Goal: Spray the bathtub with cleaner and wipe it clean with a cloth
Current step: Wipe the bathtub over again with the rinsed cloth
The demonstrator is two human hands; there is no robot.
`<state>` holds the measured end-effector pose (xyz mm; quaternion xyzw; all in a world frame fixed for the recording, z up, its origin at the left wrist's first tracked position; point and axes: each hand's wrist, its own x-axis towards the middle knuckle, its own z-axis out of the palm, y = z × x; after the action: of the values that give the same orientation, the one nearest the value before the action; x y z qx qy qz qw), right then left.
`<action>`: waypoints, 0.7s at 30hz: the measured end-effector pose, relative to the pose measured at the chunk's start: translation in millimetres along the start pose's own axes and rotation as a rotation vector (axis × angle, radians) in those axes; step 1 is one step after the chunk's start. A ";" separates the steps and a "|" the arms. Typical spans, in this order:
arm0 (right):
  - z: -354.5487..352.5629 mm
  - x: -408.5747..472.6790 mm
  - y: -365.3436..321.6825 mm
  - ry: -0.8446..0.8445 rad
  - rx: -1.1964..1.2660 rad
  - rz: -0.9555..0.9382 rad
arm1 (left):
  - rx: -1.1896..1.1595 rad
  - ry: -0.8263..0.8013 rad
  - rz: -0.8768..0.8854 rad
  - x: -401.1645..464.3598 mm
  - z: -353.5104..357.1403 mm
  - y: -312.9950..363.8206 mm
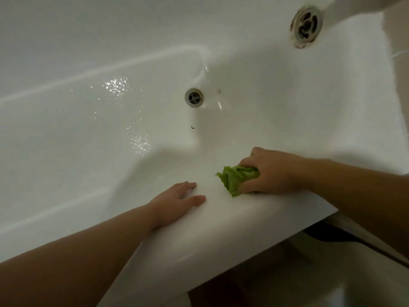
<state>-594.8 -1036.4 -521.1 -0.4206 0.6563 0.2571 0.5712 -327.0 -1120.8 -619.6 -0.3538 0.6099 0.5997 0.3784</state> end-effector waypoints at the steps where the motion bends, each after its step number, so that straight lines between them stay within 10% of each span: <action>1: -3.2 -2.5 6.0 0.006 -0.024 0.012 | -0.004 0.008 -0.008 0.7 -0.7 -3.7; 21: -3.2 139.1 14.1 0.052 -0.184 0.156 | 0.025 0.074 -0.058 36.3 -11.4 -42.4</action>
<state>-607.6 -1067.7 -656.8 -0.4254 0.6754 0.3489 0.4910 -306.7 -1132.6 -671.5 -0.3885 0.6204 0.5673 0.3774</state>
